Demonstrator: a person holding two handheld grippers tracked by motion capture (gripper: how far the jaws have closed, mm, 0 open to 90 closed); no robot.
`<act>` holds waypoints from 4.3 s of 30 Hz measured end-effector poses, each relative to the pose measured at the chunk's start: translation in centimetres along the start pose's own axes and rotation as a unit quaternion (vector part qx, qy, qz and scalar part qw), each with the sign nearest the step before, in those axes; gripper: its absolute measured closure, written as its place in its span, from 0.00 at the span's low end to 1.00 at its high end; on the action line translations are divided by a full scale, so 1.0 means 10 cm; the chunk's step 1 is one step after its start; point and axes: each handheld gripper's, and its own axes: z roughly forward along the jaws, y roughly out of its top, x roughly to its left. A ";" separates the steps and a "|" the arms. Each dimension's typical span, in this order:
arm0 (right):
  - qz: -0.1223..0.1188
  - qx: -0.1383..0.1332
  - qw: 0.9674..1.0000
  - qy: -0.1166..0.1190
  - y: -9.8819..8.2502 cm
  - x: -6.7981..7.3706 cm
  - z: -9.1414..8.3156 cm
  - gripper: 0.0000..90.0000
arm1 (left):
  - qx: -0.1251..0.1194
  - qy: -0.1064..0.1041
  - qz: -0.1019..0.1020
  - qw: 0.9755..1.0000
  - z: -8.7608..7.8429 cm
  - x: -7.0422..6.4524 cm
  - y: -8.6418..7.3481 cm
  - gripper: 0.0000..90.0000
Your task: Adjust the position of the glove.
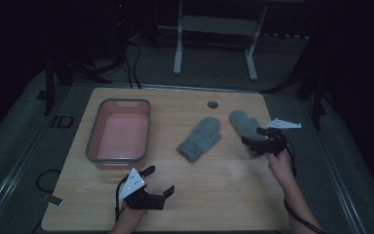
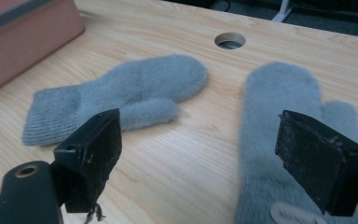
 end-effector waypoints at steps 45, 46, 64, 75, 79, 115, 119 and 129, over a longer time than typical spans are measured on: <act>-0.103 0.138 0.983 0.069 0.25 0.54 1.67 0.77 | 0.043 -0.036 0.009 0.998 -0.05 -0.04 0.06 0.01; -0.109 0.138 0.983 0.060 0.26 0.55 1.67 0.83 | 0.042 -0.036 0.006 0.998 -0.05 -0.03 0.07 0.01; -0.190 0.082 0.943 0.261 0.43 1.15 0.83 0.91 | 0.039 -0.007 0.032 0.999 -0.13 0.00 0.13 0.01; -0.227 0.116 0.918 0.303 0.01 1.26 0.90 0.90 | 0.050 -0.011 0.047 0.998 -0.08 0.00 0.10 0.01; -0.251 0.160 0.911 0.286 -0.12 1.21 1.13 0.85 | 0.048 -0.013 0.043 0.998 -0.09 0.02 0.09 0.01; 0.009 0.054 0.998 -0.043 0.24 -0.47 0.47 0.36 | 0.011 0.018 0.029 0.999 -0.07 0.18 -0.02 0.01; 0.018 0.068 0.995 -0.071 0.19 -0.61 0.53 0.43 | 0.007 0.019 0.042 0.999 -0.06 0.18 -0.04 0.01; 0.006 0.118 0.989 -0.087 -0.02 -0.72 0.76 0.48 | 0.020 0.017 0.041 0.999 -0.04 0.18 -0.05 0.01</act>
